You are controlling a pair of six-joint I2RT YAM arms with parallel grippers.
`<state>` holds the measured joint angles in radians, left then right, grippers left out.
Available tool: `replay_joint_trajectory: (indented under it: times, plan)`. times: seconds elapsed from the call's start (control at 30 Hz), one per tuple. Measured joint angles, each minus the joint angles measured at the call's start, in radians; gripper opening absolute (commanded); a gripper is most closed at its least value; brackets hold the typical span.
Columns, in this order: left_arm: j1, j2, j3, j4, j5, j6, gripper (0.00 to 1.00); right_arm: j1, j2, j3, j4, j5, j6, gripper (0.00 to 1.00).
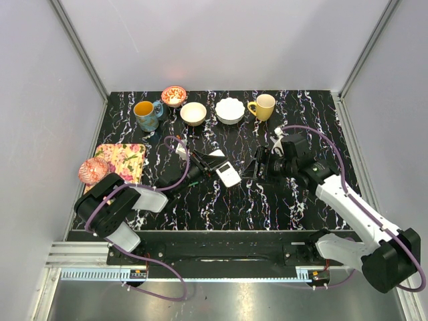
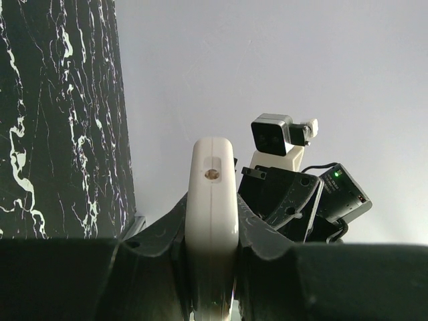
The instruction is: Load the batteries into the remote control
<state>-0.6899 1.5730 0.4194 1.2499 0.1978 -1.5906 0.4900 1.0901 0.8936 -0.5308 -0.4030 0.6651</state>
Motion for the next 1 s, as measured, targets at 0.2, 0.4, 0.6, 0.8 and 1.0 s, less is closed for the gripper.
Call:
replay_joint_trajectory:
  times: [0.2,0.4,0.6,0.8,1.0]
  plan:
    - [0.000,0.000,0.000,-0.007,0.000,0.000,0.00,0.000,0.011,0.008,-0.013,0.003,-0.010,0.83]
    - [0.000,0.000,0.000,-0.010,-0.001,0.000,0.00,0.001,0.023,0.021,-0.024,0.012,-0.018,0.83]
    - [-0.008,0.000,0.000,-0.015,0.006,-0.009,0.00,0.001,0.047,0.038,-0.031,0.043,-0.024,0.84]
    - [-0.020,0.000,0.000,-0.004,0.012,-0.023,0.00,0.001,0.060,0.038,-0.036,0.068,-0.032,0.84]
    - [-0.020,0.000,0.000,-0.002,0.012,-0.030,0.00,0.001,0.060,0.040,-0.044,0.094,-0.038,0.89]
